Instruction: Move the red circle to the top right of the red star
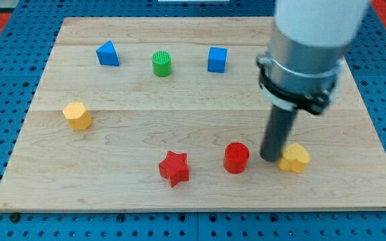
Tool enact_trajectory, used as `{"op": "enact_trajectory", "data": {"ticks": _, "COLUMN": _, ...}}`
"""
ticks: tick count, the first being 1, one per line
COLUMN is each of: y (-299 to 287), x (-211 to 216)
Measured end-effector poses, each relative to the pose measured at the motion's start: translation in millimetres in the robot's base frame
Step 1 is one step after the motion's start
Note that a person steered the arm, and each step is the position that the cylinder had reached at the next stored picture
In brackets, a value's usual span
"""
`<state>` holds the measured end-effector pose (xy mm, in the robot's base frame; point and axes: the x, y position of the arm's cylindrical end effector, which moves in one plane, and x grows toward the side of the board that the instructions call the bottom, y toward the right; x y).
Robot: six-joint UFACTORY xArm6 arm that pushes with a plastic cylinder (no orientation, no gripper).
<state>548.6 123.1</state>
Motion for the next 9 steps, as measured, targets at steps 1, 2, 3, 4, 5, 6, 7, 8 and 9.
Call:
{"op": "enact_trajectory", "data": {"ticks": 1, "y": 9.5, "x": 13.0}}
{"op": "enact_trajectory", "data": {"ticks": 2, "y": -26.2, "x": 15.7}}
{"op": "enact_trajectory", "data": {"ticks": 3, "y": -55.2, "x": 2.4}}
{"op": "enact_trajectory", "data": {"ticks": 4, "y": -55.5, "x": -70.5}}
{"op": "enact_trajectory", "data": {"ticks": 5, "y": -42.3, "x": -84.5}}
{"op": "enact_trajectory", "data": {"ticks": 6, "y": 5.1, "x": -63.8}}
{"op": "enact_trajectory", "data": {"ticks": 7, "y": -29.5, "x": -8.0}}
{"op": "enact_trajectory", "data": {"ticks": 8, "y": -73.9, "x": 5.4}}
{"op": "enact_trajectory", "data": {"ticks": 9, "y": -82.6, "x": -25.3}}
